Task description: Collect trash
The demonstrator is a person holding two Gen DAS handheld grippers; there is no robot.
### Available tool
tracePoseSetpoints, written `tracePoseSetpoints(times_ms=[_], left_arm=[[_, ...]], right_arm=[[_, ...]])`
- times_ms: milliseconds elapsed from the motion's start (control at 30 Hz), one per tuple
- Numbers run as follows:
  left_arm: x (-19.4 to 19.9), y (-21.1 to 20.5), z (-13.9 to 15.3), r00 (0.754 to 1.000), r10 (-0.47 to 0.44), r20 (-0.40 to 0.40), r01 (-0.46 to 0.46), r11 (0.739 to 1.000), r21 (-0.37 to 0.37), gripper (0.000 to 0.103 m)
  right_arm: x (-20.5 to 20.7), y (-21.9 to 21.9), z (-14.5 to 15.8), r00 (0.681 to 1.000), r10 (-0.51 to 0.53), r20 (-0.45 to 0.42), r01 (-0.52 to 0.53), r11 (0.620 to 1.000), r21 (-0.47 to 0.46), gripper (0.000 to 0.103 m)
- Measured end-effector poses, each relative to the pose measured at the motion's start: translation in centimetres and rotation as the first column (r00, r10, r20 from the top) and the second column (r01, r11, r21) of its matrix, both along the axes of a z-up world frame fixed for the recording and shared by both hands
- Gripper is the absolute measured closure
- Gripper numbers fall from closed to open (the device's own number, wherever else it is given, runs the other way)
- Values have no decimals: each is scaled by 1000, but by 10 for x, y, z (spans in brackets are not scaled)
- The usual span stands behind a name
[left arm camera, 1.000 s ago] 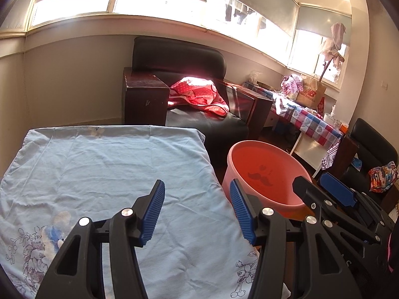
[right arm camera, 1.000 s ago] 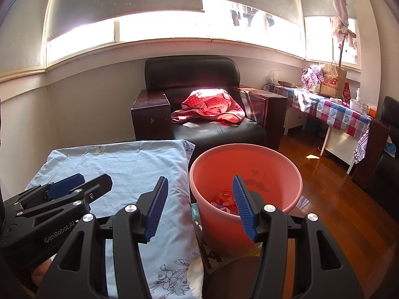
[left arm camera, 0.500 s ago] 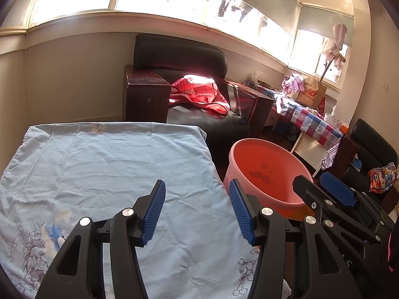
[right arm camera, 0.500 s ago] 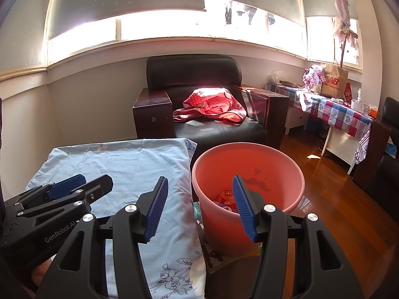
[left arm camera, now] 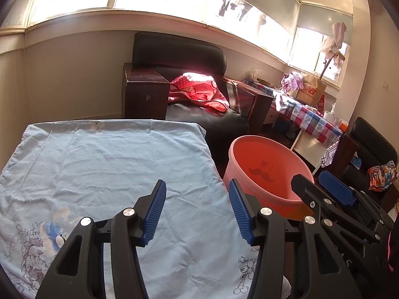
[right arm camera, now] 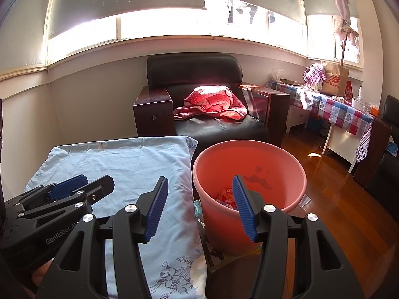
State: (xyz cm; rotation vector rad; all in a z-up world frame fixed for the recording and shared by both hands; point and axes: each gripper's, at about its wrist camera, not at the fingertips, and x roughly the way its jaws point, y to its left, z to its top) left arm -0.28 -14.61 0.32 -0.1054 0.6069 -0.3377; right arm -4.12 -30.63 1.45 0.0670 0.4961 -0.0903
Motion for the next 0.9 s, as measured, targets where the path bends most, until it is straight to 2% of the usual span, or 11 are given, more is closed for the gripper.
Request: tracePoseSetpoints(times_ms=[500,900], left_arm=[[-6,-1,-7,1000,-8,0,8,1000,10,52],[2,9,9,1000,-8,-1,8,1000,25,52]], right_arm=[[1,0,2,1000,-2,10,1,1000,5,49],[15,5,18,1000,7,27,-8,1000,14,49]])
